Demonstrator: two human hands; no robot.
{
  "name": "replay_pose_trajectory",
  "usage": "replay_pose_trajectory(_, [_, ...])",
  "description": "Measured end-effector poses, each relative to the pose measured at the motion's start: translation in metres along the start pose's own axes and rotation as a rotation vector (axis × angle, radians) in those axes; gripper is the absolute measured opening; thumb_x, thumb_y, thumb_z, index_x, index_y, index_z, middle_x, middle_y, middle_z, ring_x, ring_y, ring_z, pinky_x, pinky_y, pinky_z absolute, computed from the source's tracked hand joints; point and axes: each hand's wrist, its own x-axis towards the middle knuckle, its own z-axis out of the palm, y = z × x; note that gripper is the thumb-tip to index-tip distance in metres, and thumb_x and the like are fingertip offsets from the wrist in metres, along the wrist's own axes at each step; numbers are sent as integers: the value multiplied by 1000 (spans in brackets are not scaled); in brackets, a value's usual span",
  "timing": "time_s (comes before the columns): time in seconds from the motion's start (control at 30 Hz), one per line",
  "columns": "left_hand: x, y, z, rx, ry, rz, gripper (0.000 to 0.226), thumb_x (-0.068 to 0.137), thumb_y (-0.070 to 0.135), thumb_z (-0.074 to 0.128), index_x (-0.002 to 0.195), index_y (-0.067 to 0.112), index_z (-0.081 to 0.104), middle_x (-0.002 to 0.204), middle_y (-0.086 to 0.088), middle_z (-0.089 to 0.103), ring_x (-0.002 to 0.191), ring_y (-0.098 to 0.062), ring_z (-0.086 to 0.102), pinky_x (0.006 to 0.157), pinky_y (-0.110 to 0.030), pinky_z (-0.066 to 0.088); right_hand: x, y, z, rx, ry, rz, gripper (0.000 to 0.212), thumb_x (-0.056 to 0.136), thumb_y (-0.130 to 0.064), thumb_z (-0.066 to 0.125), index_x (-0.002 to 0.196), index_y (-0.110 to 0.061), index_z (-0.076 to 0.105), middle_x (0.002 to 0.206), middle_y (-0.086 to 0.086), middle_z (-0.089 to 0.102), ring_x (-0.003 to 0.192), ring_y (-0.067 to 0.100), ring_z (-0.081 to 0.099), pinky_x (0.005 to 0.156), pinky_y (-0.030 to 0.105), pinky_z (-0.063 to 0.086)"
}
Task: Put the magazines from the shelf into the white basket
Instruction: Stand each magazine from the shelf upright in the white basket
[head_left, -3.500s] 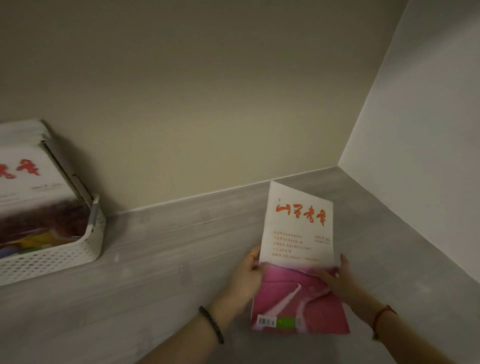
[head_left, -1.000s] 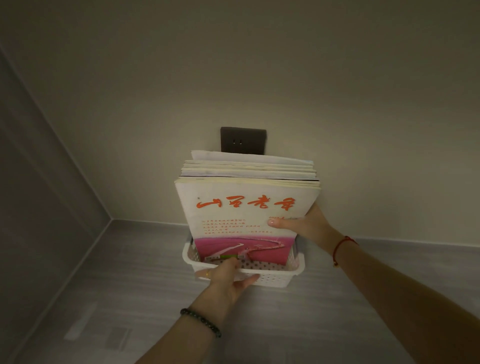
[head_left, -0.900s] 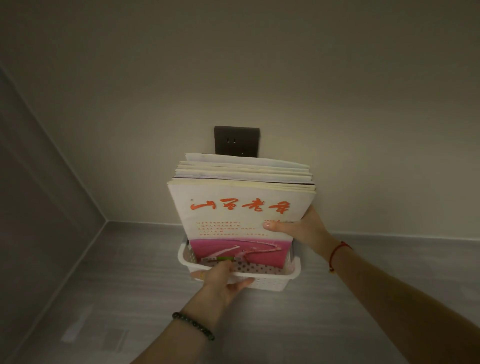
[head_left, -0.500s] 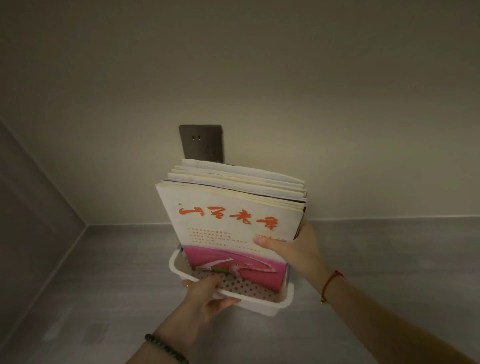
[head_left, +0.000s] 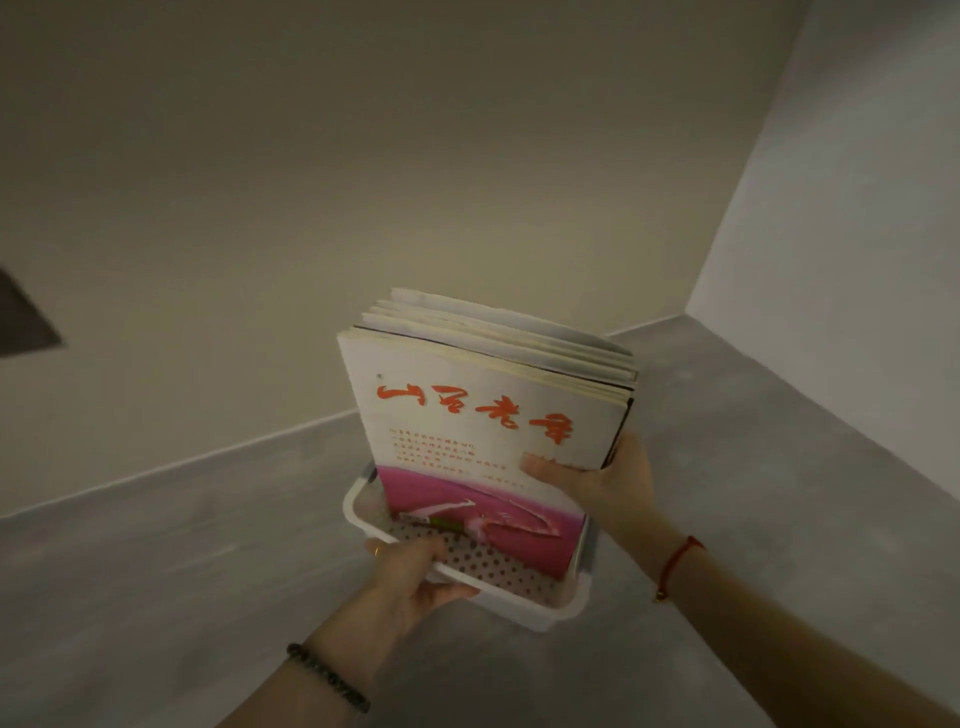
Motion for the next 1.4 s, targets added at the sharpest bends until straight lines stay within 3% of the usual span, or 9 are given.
replay_pose_trajectory(0.13, [1,-26,90,109,-147,-22,45,79,-15,44,120,4,44,120,-26,55,100,-41,58,59,-50,58,-6,12,-99,-19,170,12,67,40,-42,84,99,-16,68,83,-18,70,76,-3,68,56,13,54])
replay_pose_trajectory(0.3, [-3,-59,204,234,-299,-58,28,75,-16,50,86,9,56,94,-17,62,85,-33,62,44,-41,57,-18,27,-220,-79,386,43,56,45,-35,85,97,-26,67,76,-27,70,76,-9,66,55,7,51])
replay_pose_trajectory(0.53, [1,-106,335,309,-397,-105,59,75,-16,54,126,9,40,125,-22,51,107,-38,56,43,-45,56,-31,46,-346,-114,616,69,64,46,-33,87,104,-21,64,92,-13,72,81,1,69,62,17,57])
replay_pose_trajectory(0.67, [-2,-123,392,294,-421,-123,67,78,-14,52,131,18,27,127,-19,44,95,-34,56,53,-50,56,-28,54,-400,-147,697,91,61,49,-27,88,105,-19,64,96,-8,72,82,0,69,67,17,58])
replay_pose_trajectory(0.8, [0,-135,431,299,-463,-138,68,78,-13,52,131,19,26,126,-17,44,92,-32,56,53,-50,55,-26,62,-438,-164,758,94,61,49,-26,88,105,-18,64,93,-13,70,79,-4,67,63,12,56])
replay_pose_trajectory(0.97, [4,-146,460,314,-479,-132,66,78,-13,52,130,20,28,119,-16,45,89,-30,56,43,-48,55,-22,69,-463,-156,791,92,61,49,-26,88,104,-19,63,96,-10,71,82,2,69,71,23,58])
replay_pose_trajectory(1.17, [7,-151,476,290,-469,-140,48,78,-12,52,110,19,33,116,-14,42,108,-33,50,63,-48,55,-16,72,-475,-146,796,93,62,48,-29,89,104,-20,63,93,-12,71,80,1,69,64,18,57])
replay_pose_trajectory(1.3, [11,-156,485,266,-448,-132,62,77,-13,52,126,18,32,127,-18,43,116,-38,49,54,-54,56,-14,73,-481,-123,804,91,64,48,-30,89,106,-20,61,94,-11,71,80,1,69,62,17,58])
replay_pose_trajectory(1.4, [10,-156,489,275,-430,-130,59,77,-14,50,123,19,32,121,-17,40,113,-39,49,47,-51,54,-13,75,-482,-122,798,99,66,46,-35,88,105,-23,61,92,-12,71,79,1,69,60,17,57])
